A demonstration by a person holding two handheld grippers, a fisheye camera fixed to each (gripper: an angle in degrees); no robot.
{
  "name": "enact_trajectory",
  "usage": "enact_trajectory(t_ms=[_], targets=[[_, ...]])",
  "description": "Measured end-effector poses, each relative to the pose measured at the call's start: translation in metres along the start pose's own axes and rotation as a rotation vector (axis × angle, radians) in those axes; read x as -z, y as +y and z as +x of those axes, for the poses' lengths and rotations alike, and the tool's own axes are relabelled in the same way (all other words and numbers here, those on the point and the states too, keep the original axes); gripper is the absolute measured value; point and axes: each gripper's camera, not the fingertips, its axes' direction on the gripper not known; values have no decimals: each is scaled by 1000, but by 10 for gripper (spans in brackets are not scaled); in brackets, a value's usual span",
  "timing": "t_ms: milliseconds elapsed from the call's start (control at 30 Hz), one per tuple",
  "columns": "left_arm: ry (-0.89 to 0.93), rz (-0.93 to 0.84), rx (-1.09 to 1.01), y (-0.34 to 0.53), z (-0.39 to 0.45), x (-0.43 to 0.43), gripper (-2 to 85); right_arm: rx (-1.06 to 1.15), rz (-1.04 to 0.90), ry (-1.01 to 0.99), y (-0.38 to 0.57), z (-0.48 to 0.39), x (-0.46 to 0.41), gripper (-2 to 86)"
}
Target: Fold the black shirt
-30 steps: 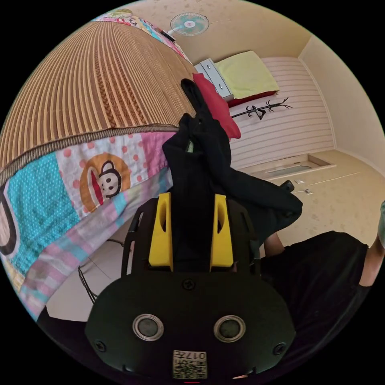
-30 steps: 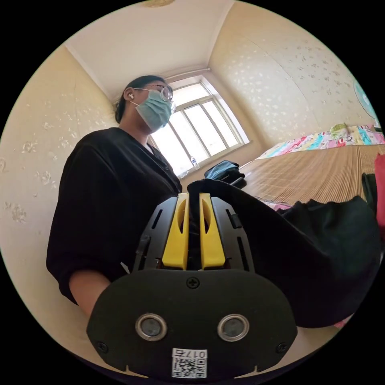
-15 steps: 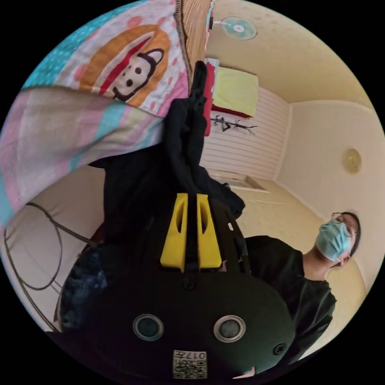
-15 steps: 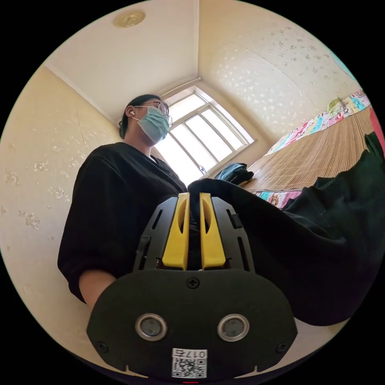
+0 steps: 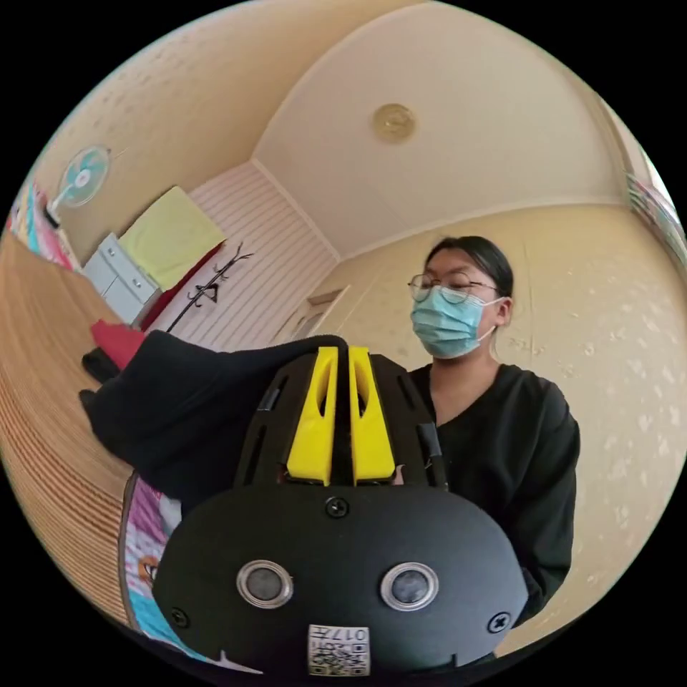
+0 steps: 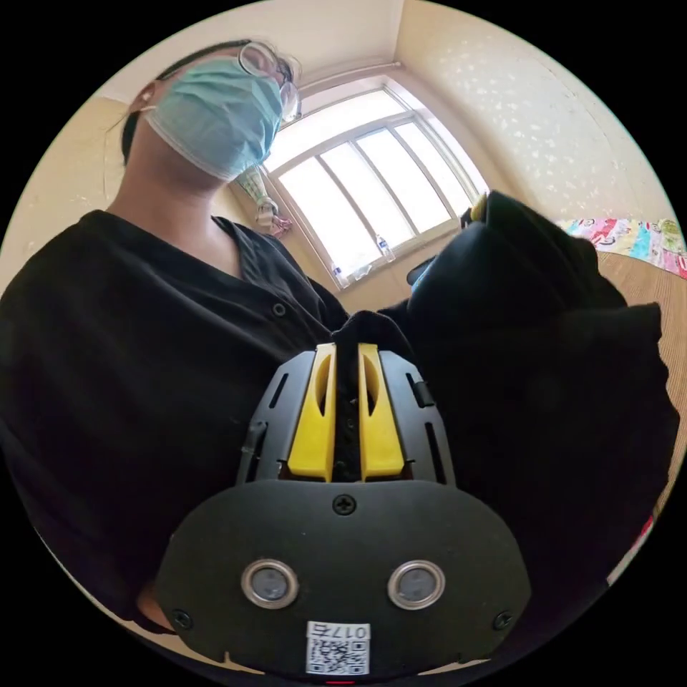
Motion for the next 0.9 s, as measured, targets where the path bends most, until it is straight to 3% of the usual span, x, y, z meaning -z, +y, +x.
enact_trajectory(t_ms=[133,233,467,600,700,900], targets=[[307,142,-216,-11,51,12,12,-20,-68,-48,-2,19,-23,69],[582,245,-250,-7,69,21,7,-32,-72,26,4,22,-7,69],[728,223,-318,27,132,-17,-1,-137,91,352,17,46,63,64],[782,241,-285,42,144,-40,-2,-192,74,461,9,81,61,68],[857,307,-209,56,138,-62,-2,-159,75,382,4,117,53,78],[887,321,-72,75,131,-107,-3,-41,194,-34,9,194,54,104]])
